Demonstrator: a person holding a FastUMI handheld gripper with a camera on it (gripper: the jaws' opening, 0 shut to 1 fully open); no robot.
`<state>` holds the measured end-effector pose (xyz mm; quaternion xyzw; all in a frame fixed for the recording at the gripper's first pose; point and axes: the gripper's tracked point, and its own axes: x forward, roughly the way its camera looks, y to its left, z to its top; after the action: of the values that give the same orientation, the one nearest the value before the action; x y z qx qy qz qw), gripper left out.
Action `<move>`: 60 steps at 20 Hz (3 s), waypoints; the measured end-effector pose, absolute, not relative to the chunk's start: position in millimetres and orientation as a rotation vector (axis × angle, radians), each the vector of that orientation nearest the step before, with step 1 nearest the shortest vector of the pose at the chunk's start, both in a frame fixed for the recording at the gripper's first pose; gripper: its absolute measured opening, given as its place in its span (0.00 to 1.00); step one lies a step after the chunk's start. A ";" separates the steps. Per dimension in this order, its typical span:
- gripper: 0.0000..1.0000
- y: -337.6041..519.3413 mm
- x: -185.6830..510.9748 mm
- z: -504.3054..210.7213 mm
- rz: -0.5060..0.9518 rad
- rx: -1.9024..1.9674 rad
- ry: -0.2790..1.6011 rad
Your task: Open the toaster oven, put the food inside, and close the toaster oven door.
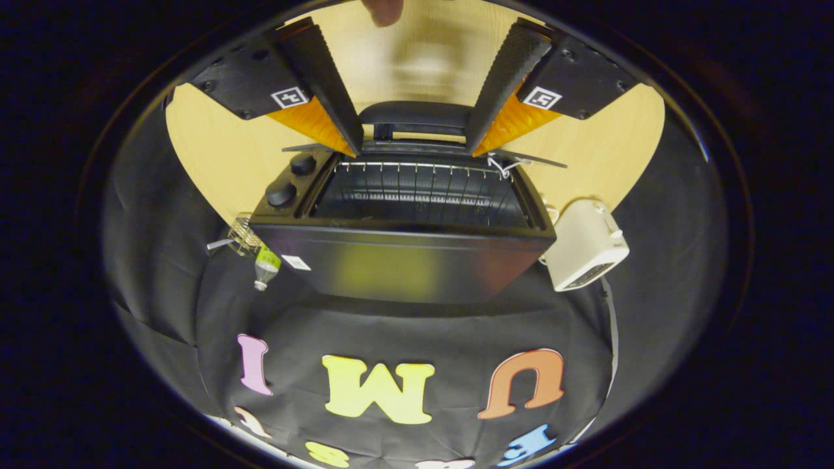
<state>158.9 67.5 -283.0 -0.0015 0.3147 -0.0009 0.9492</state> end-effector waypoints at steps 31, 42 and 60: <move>1.00 137.3 -1.1 -224.1 0.410 0.368 0.907; 1.00 217.1 -22.9 -305.1 0.546 0.571 1.259; 0.35 233.9 -15.3 -299.2 0.636 0.698 1.374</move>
<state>-15.3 233.9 -299.2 0.3100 0.6101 0.2826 0.6722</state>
